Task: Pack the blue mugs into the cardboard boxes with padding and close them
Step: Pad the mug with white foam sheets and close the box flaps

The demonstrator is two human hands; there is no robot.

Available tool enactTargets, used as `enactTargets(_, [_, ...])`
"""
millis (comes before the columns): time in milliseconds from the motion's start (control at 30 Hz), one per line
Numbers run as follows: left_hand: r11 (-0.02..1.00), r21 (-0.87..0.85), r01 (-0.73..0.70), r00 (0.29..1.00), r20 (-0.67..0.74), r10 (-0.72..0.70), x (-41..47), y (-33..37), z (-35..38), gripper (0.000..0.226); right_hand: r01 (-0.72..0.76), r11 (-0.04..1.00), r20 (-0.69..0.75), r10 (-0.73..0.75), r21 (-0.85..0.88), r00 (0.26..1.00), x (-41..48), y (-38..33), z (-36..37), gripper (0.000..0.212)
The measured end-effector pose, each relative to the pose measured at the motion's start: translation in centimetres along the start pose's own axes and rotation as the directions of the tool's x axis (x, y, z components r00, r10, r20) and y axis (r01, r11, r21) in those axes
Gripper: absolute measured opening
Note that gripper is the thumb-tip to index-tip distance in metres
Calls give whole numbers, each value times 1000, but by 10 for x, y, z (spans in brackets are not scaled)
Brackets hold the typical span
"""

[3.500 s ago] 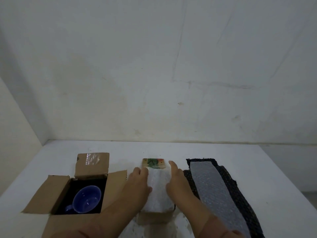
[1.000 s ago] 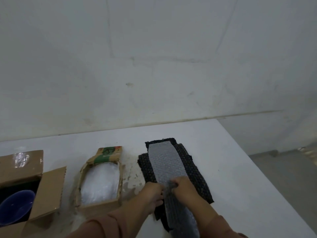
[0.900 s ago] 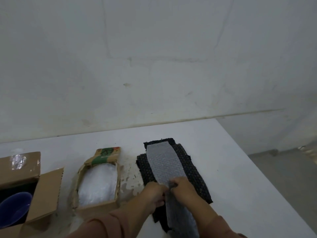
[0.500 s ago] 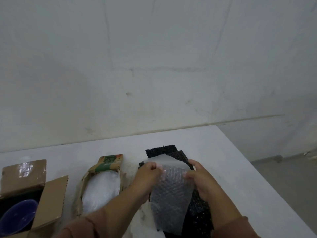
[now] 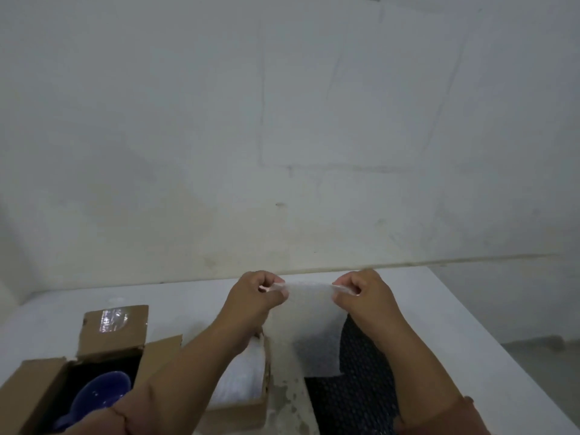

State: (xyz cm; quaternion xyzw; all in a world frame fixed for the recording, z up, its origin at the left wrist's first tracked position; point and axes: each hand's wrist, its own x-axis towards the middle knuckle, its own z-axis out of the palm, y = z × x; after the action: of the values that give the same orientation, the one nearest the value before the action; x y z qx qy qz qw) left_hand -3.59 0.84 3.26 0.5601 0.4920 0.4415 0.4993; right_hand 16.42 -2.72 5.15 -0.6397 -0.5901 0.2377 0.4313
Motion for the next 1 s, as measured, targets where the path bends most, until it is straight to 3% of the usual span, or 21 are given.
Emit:
enactTargets(133, [937, -339, 83, 974, 227, -4, -2, 2, -31, 36, -12, 926, 74, -16, 376, 997, 2, -29, 8, 25])
enactTargets(233, [956, -259, 141, 915, 404, -26, -5, -5, -45, 53, -51, 850, 160, -39, 524, 986, 5, -42, 18, 19])
enactTargets(367, [967, -170, 189, 942, 310, -130, -14, -15, -52, 28, -103, 765, 160, -1, 636, 987, 8, -47, 33, 10])
enactTargets(467, [933, -262, 247, 945, 277, -173, -14, -17, -60, 24, -289, 764, 371, 70, 577, 926, 9, -34, 39, 34])
enactTargets(567, [895, -342, 285, 941, 278, -193, -12, -17, -70, 27, -399, 839, 579, 126, 371, 805, 0, -21, 49, 31])
enactTargets(733, [847, -403, 347, 899, 400, -178, -13, -25, -88, 49, -424, 808, 505, 186, 409, 843, -2, -17, 67, 31])
enactTargets(867, [820, -409, 400, 892, 380, -246, -11, -37, -95, 39, -420, 808, 472, 206, 412, 857, 0, -17, 73, 24])
enactTargets(1000, [688, -531, 495, 857, 429, -286, -8, -47, -105, 37, -426, 814, 491, 204, 395, 847, 1, -20, 72, 28])
